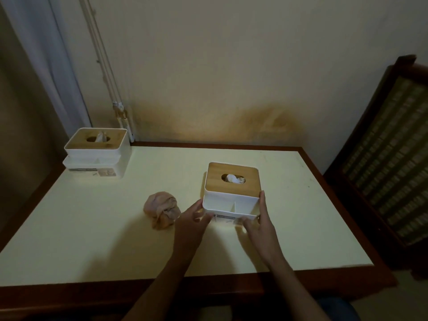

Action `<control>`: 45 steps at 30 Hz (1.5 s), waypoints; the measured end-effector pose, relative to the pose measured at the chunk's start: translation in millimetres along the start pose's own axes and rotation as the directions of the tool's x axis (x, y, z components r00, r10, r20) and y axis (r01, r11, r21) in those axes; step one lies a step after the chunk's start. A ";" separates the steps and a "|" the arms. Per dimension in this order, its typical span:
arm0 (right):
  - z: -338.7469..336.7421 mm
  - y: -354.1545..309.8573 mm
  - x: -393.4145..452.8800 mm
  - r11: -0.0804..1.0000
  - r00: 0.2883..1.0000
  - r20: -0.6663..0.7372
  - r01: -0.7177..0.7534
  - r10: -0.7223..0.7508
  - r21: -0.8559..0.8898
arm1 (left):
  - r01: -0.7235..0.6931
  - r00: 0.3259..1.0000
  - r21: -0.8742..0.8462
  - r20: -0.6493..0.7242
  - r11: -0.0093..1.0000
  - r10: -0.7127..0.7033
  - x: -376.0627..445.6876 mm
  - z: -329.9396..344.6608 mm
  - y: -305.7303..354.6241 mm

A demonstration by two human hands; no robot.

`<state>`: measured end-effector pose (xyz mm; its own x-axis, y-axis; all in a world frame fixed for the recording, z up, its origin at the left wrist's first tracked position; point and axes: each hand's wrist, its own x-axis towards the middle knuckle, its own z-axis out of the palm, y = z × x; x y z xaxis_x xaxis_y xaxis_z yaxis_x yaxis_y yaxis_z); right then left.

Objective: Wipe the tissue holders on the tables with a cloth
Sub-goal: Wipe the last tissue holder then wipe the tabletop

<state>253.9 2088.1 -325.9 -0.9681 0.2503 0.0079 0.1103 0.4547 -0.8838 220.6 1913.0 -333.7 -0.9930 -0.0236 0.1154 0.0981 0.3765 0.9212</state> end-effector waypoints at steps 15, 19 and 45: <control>-16.9 -46.7 1.9 0.912 0.955 0.032 0.293 -0.296 -0.286 | 0.115 0.971 -0.089 -0.202 0.989 -0.131 34.6 -21.2 45.8; -25.5 -61.2 23.8 0.873 0.953 0.057 0.296 -0.298 -0.388 | 0.057 0.979 -0.030 -0.193 0.998 -0.062 49.6 -17.0 56.4; -43.0 -74.4 71.5 0.906 0.958 0.215 0.254 -0.189 -0.339 | -0.121 0.987 0.563 -0.024 0.818 0.162 44.5 -54.3 -86.6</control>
<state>186.1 2108.9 -239.4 -0.9968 -0.0299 0.0738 -0.0703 0.7651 -0.6401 171.5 1829.0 -388.2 -0.9623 0.0156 0.2715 0.1632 0.8319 0.5304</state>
